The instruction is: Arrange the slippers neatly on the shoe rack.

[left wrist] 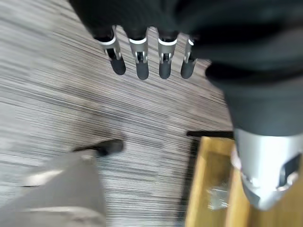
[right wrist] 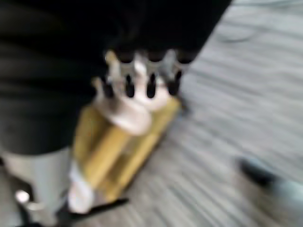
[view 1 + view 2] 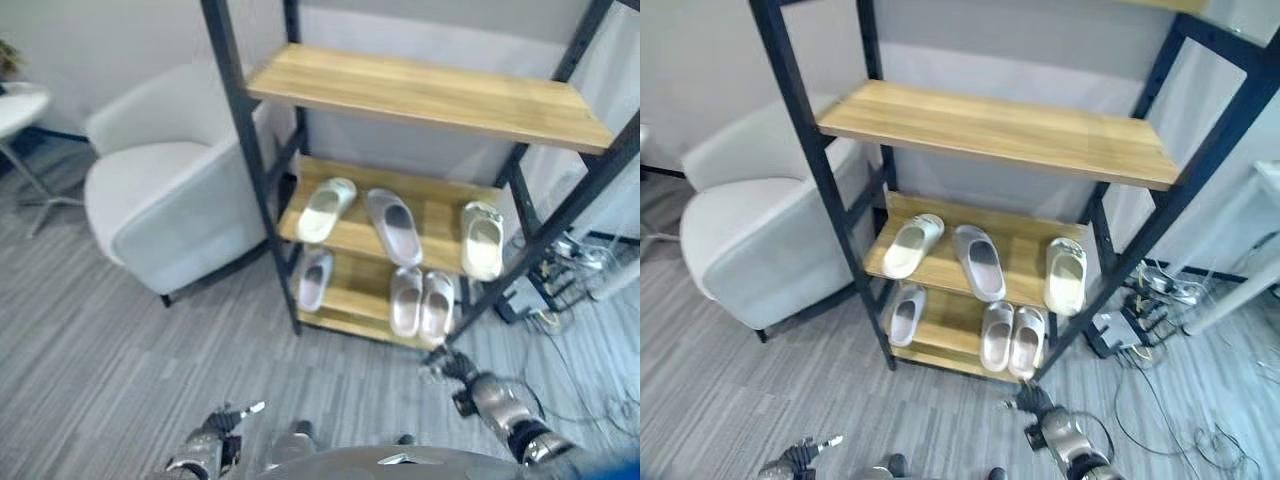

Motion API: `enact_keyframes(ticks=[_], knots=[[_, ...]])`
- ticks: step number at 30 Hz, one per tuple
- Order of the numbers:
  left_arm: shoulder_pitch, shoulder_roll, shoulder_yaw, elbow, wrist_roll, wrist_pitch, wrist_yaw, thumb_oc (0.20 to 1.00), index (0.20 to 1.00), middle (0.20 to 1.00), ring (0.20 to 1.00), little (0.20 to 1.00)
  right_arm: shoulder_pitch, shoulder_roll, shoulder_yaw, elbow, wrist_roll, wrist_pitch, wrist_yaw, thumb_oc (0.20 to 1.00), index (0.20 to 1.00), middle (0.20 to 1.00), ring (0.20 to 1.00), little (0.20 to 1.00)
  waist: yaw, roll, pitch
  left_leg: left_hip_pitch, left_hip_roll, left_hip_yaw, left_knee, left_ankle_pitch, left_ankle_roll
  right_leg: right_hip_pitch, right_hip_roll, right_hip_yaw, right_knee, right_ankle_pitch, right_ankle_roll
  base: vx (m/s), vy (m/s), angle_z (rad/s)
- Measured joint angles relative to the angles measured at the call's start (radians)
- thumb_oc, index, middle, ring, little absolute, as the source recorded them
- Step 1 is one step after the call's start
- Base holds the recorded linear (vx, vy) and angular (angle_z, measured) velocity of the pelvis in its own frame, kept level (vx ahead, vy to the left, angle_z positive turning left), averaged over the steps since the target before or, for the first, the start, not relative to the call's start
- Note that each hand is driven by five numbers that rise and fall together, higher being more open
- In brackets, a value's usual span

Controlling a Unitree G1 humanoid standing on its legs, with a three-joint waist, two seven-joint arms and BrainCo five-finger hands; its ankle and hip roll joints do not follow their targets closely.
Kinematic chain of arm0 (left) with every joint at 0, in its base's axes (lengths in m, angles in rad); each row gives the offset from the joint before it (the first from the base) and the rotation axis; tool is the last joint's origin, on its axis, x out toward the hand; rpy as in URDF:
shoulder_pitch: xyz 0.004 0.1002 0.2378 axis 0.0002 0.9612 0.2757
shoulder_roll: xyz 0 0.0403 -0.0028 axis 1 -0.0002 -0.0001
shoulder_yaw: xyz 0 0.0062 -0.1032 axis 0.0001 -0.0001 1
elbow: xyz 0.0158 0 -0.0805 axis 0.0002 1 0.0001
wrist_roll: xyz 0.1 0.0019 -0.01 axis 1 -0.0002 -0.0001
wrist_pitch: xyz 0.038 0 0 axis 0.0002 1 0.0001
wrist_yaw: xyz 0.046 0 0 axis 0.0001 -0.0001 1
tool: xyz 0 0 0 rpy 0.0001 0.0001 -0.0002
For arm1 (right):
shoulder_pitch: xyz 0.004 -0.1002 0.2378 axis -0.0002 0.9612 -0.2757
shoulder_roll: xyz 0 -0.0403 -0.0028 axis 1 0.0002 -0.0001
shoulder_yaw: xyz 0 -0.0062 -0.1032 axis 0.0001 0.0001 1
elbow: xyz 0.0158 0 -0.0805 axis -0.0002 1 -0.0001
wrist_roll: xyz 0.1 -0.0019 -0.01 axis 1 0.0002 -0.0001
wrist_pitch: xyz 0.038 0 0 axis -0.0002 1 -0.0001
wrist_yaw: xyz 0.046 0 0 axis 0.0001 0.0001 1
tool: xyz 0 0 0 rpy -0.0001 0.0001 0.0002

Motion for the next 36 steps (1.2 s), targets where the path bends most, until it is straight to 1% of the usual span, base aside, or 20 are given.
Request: enact_keyframes(ticks=[1, 2, 3, 4, 5, 6, 7, 8, 9, 10, 11, 12, 13, 16, 17, 18, 20, 23, 30, 36], knots=[[0.044, -0.002, 0.034, -0.054, -0.001, -0.008, -0.007, 1.0, 1.0, 1.0, 1.0, 1.0, 0.077, -0.022, -0.035, -0.104, -0.005, -0.048, 0.012, 1.0, 1.0, 1.0, 1.0, 1.0, 0.004, 0.002, 0.0, 0.009, 0.006, -0.002, -0.004, -0.006, -0.007, 0.001, 0.004, 0.005, 0.014, -0.009, -0.003, -0.05, 0.028, -0.12], [0.048, -0.002, 0.044, -0.061, 0.0, -0.02, -0.007, 1.0, 1.0, 1.0, 1.0, 1.0, 0.1, -0.037, -0.025, -0.136, -0.016, -0.06, 0.013, 1.0, 1.0, 1.0, 1.0, 1.0, 0.003, 0.0, 0.001, 0.019, 0.007, 0.004, -0.008, -0.008, -0.011, 0.005, 0.006, 0.016, 0.014, -0.013, -0.005, -0.05, 0.035, -0.26], [0.081, -0.002, 0.041, -0.053, 0.011, -0.03, -0.006, 1.0, 1.0, 1.0, 1.0, 1.0, 0.109, -0.092, 0.063, -0.178, -0.046, -0.053, 0.031, 1.0, 1.0, 1.0, 1.0, 1.0, -0.006, 0.006, 0.008, 0.02, 0.01, 0.008, -0.014, -0.009, -0.01, 0.015, 0.011, 0.025, 0.007, -0.015, -0.005, -0.02, 0.019, -0.3], [0.086, -0.005, 0.041, -0.039, 0.012, -0.028, -0.006, 1.0, 1.0, 1.0, 1.0, 1.0, 0.102, -0.126, 0.11, -0.21, -0.057, -0.047, 0.034, 1.0, 1.0, 1.0, 1.0, 1.0, -0.015, 0.011, 0.014, 0.024, 0.012, 0.012, -0.014, -0.01, -0.012, 0.014, 0.012, 0.03, -0.003, -0.013, -0.004, -0.02, 0.02, -0.22], [0.088, -0.009, 0.043, -0.028, 0.044, -0.017, -0.007, 1.0, 1.0, 1.0, 1.0, 1.0, 0.162, -0.161, 0.07, -0.279, -0.064, -0.093, 0.055, 1.0, 1.0, 1.0, 1.0, 1.0, -0.024, 0.031, 0.032, 0.024, 0.015, 0.019, -0.018, -0.005, -0.017, 0.012, 0.014, 0.037, -0.023, -0.001, -0.01, -0.01, 0.001, -0.17], [0.125, -0.008, 0.095, -0.013, 0.036, -0.027, -0.002, 1.0, 1.0, 1.0, 1.0, 1.0, 0.173, -0.167, 0.067, -0.313, -0.085, -0.099, 0.042, 1.0, 1.0, 1.0, 1.0, 1.0, -0.024, 0.034, 0.041, 0.031, 0.017, 0.02, -0.018, -0.004, -0.02, 0.018, 0.018, 0.04, -0.032, 0.007, -0.016, -0.03, -0.003, -0.13], [0.153, -0.014, 0.27, 0.002, 0.013, -0.031, 0.005, 1.0, 1.0, 1.0, 1.0, 1.0, 0.223, -0.139, 0.003, -0.318, -0.101, -0.12, 0.038, 1.0, 1.0, 1.0, 1.0, 1.0, -0.023, 0.028, 0.036, 0.039, 0.024, 0.023, -0.019, -0.006, -0.025, 0.029, 0.026, 0.046, -0.042, 0.007, -0.016, -0.02, -0.006, -0.11], [0.176, -0.02, 0.307, 0.007, -0.033, -0.036, 0.024, 1.0, 1.0, 1.0, 1.0, 1.0, 0.249, -0.133, -0.016, -0.324, -0.122, -0.122, 0.025, 1.0, 1.0, 1.0, 1.0, 1.0, -0.017, 0.031, 0.032, 0.038, 0.026, 0.019, -0.022, -0.009, -0.026, 0.034, 0.028, 0.043, -0.051, 0.002, -0.02, 0.0, 0.0, 0.0], [0.222, -0.011, 0.306, 0.005, -0.089, -0.049, 0.05, 1.0, 1.0, 1.0, 1.0, 1.0, 0.3, -0.144, 0.003, -0.345, -0.18, -0.092, 0.019, 1.0, 1.0, 1.0, 1.0, 1.0, -0.015, 0.036, 0.032, 0.037, 0.027, 0.018, -0.024, -0.012, -0.024, 0.036, 0.03, 0.041, -0.06, 0.0, -0.022, 0.0, -0.01, 0.04], [0.249, -0.007, 0.281, 0.03, -0.089, -0.051, 0.069, 1.0, 1.0, 1.0, 1.0, 1.0, 0.302, -0.135, -0.002, -0.266, -0.202, -0.094, 0.01, 1.0, 1.0, 1.0, 1.0, 1.0, -0.016, 0.035, 0.031, 0.037, 0.026, 0.013, -0.032, -0.01, -0.027, 0.039, 0.032, 0.038, -0.074, 0.007, -0.021, 0.0, -0.011, 0.05], [0.259, -0.019, 0.279, 0.04, -0.089, -0.042, 0.071, 1.0, 1.0, 1.0, 1.0, 1.0, 0.302, -0.13, 0.011, -0.227, -0.21, -0.078, 0.014, 1.0, 1.0, 1.0, 1.0, 1.0, -0.02, 0.034, 0.031, 0.037, 0.024, 0.008, -0.034, -0.006, -0.032, 0.041, 0.033, 0.036, -0.079, 0.009, -0.021, 0.01, -0.017, 0.11], [0.263, -0.034, 0.272, 0.045, -0.088, -0.031, 0.073, 1.0, 1.0, 1.0, 1.0, 1.0, 0.316, -0.132, 0.026, -0.23, -0.224, -0.063, 0.02, 1.0, 1.0, 1.0, 1.0, 1.0, -0.014, 0.036, 0.033, 0.035, 0.024, 0.001, -0.037, -0.002, -0.035, 0.046, 0.033, 0.03, -0.084, 0.013, -0.021, 0.0, -0.015, 0.12], [0.263, -0.048, 0.269, 0.05, -0.088, -0.029, 0.079, 1.0, 1.0, 1.0, 1.0, 1.0, 0.316, -0.132, 0.03, -0.256, -0.231, -0.062, 0.02, 1.0, 1.0, 1.0, 1.0, 1.0, -0.008, 0.035, 0.033, 0.037, 0.025, -0.001, -0.039, 0.003, -0.038, 0.05, 0.035, 0.027, -0.087, 0.015, -0.021, 0.0, -0.015, 0.11], [0.263, -0.063, 0.247, 0.046, -0.086, -0.03, 0.082, 1.0, 1.0, 1.0, 1.0, 1.0, 0.316, -0.14, 0.022, -0.365, -0.23, -0.076, 0.009, 1.0, 1.0, 1.0, 1.0, 1.0, -0.005, 0.03, 0.031, 0.052, 0.026, -0.004, -0.045, 0.003, -0.038, 0.071, 0.038, 0.024, -0.104, 0.021, -0.023, 0.0, -0.003, 0.02], [0.263, -0.063, 0.229, 0.029, -0.085, -0.032, 0.082, 1.0, 1.0, 1.0, 1.0, 1.0, 0.324, -0.151, 0.017, -0.441, -0.23, -0.084, 0.007, 1.0, 1.0, 1.0, 1.0, 1.0, -0.003, 0.031, 0.027, 0.061, 0.026, -0.005, -0.055, 0.003, -0.037, 0.078, 0.038, 0.023, -0.106, 0.02, -0.023, 0.0, 0.0, 0.0], [0.263, -0.063, 0.229, 0.023, -0.083, -0.035, 0.083, 1.0, 1.0, 1.0, 1.0, 1.0, 0.323, -0.153, 0.002, -0.483, -0.231, -0.107, -0.003, 1.0, 1.0, 1.0, 1.0, 1.0, -0.004, 0.028, 0.02, 0.063, 0.026, -0.005, -0.06, 0.004, -0.039, 0.078, 0.039, 0.023, -0.106, 0.02, -0.023, 0.0, 0.0, 0.0], [0.262, -0.064, 0.229, 0.017, -0.076, -0.039, 0.087, 1.0, 1.0, 1.0, 1.0, 1.0, 0.32, -0.156, -0.019, -0.524, -0.232, -0.127, -0.033, 1.0, 1.0, 1.0, 1.0, 1.0, -0.006, 0.025, 0.007, 0.072, 0.025, -0.005, -0.074, 0.01, -0.039, 0.081, 0.04, 0.023, -0.106, 0.02, -0.022, 0.0, 0.0, 0.0], [0.26, -0.066, 0.229, 0.017, -0.076, -0.047, 0.094, 1.0, 1.0, 1.0, 1.0, 1.0, 0.323, -0.165, -0.039, -0.563, -0.247, -0.137, -0.066, 1.0, 1.0, 1.0, 1.0, 1.0, -0.011, 0.021, 0.005, 0.074, 0.025, -0.005, -0.077, 0.012, -0.038, 0.082, 0.04, 0.023, -0.106, 0.02, -0.022, 0.0, 0.0, 0.0], [0.247, -0.086, 0.229, 0.017, -0.077, -0.054, 0.125, 1.0, 1.0, 1.0, 1.0, 1.0, 0.321, -0.214, -0.042, -0.682, -0.29, -0.153, -0.106, 1.0, 1.0, 1.0, 1.0, 1.0, -0.023, 0.043, 0.006, 0.089, 0.025, -0.013, -0.109, 0.027, -0.042, 0.092, 0.045, 0.016, -0.107, 0.017, -0.019, 0.0, -0.001, 0.02], [0.245, -0.099, 0.228, 0.02, -0.077, -0.054, 0.128, 1.0, 1.0, 1.0, 1.0, 1.0, 0.312, -0.235, -0.074, -0.706, -0.317, -0.155, -0.144, 1.0, 1.0, 1.0, 1.0, 1.0, -0.021, 0.057, 0.001, 0.093, 0.025, -0.027, -0.123, 0.041, -0.043, 0.093, 0.048, -0.004, -0.107, 0.014, -0.017, 0.03, 0.0, 0.09]])
